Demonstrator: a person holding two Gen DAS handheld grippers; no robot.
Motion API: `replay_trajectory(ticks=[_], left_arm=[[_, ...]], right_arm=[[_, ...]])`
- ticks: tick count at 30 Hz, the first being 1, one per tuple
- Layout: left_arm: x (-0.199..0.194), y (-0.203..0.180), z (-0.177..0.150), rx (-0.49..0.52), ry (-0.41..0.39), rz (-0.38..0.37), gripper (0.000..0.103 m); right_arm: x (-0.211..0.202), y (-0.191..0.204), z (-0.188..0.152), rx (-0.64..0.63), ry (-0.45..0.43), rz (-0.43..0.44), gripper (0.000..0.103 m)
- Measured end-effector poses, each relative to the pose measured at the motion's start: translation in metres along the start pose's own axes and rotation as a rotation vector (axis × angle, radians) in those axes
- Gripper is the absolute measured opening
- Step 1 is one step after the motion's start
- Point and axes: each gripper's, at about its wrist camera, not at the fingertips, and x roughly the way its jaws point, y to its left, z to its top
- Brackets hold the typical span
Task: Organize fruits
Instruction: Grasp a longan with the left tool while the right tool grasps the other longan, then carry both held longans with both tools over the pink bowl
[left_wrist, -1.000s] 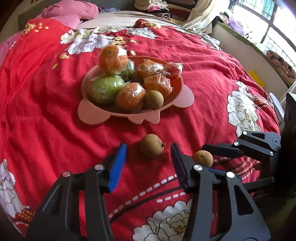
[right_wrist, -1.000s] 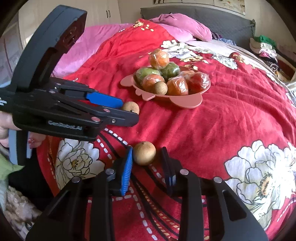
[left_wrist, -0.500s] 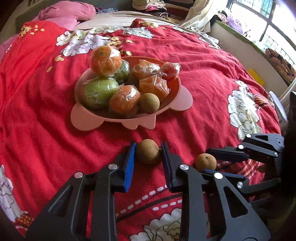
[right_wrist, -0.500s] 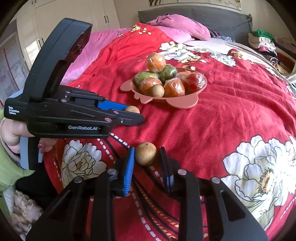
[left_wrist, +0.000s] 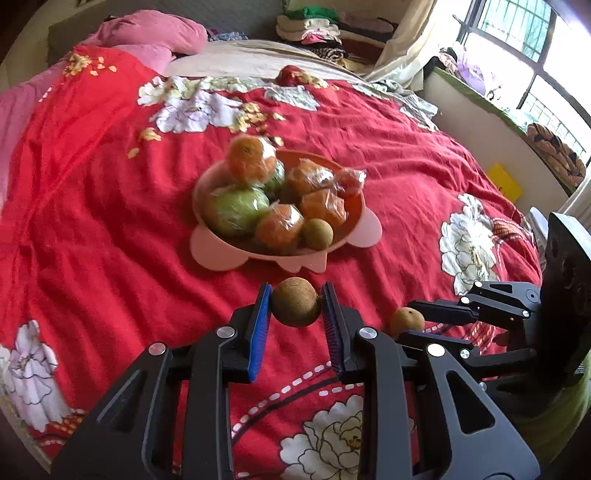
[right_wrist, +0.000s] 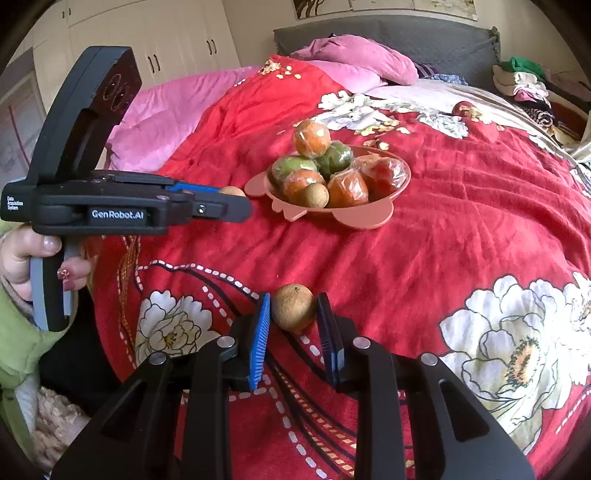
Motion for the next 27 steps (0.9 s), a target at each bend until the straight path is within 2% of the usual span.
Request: replay_trajectory(ticks=[11,27], left_arm=[[-0.010,0.004,0.007,-0.004,-0.024,0.001,0.020],[0.009,0.014,0.029,0.004,-0.024,0.023,0.020]], right_arm=[[-0.015,-0.010,0.015,0.016,-0.049,-0.039,0.024],[-0.022,-0.025,0.055,0.006,-0.108,-0.073,0.024]])
